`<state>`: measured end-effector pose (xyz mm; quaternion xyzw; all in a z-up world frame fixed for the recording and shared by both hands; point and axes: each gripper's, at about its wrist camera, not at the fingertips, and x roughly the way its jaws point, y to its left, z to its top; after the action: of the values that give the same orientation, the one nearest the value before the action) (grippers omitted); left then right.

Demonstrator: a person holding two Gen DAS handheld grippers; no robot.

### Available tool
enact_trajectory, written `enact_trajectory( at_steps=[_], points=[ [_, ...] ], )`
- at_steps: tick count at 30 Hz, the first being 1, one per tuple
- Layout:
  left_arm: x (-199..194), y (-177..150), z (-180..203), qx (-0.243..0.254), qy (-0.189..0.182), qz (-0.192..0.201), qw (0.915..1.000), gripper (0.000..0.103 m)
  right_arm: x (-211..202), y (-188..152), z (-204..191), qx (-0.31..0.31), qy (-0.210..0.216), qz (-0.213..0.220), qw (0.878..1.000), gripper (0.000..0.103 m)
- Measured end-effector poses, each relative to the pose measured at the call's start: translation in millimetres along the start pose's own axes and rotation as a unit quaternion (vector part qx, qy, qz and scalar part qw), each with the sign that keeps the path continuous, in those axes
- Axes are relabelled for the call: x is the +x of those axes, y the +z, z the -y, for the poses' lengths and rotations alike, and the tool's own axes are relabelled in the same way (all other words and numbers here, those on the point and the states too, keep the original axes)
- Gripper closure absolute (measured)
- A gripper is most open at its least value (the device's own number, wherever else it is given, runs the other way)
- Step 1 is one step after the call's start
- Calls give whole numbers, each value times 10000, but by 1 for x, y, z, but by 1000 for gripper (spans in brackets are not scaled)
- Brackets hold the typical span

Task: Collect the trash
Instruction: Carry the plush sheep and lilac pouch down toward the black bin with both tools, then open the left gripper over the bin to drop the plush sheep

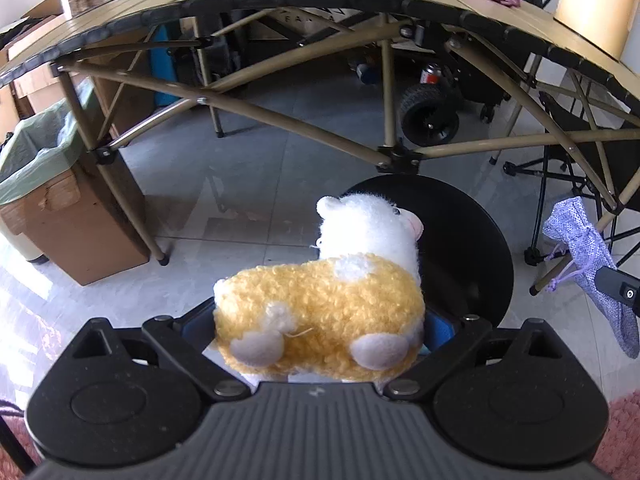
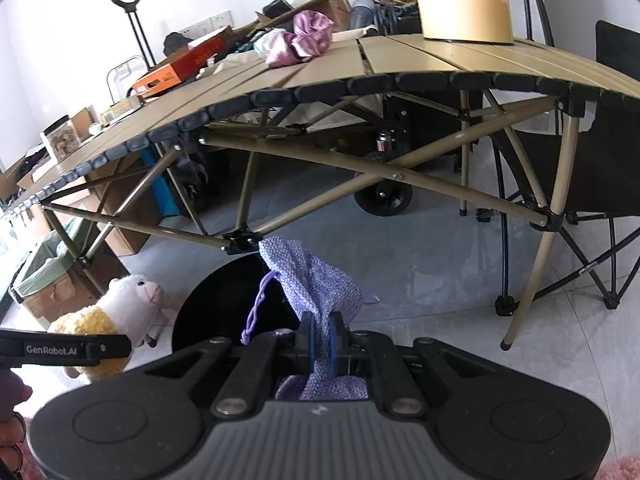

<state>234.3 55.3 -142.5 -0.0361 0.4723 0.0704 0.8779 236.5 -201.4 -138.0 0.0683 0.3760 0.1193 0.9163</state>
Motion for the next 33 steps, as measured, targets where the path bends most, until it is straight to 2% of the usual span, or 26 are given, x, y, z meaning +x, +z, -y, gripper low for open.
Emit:
enact_trajectory(
  at_steps=[17, 29, 33],
  points=[
    [39, 36, 63, 204, -239, -515, 9982, 4, 7, 4, 43, 555, -289, 11, 9980, 96],
    [56, 45, 95, 298, -120, -584, 9978, 4, 4, 3, 62, 822, -262, 71, 9962, 96],
    [56, 46, 96, 216, -108, -527, 9983, 0, 3, 1, 63, 828, -253, 65, 9962, 96]
  ],
)
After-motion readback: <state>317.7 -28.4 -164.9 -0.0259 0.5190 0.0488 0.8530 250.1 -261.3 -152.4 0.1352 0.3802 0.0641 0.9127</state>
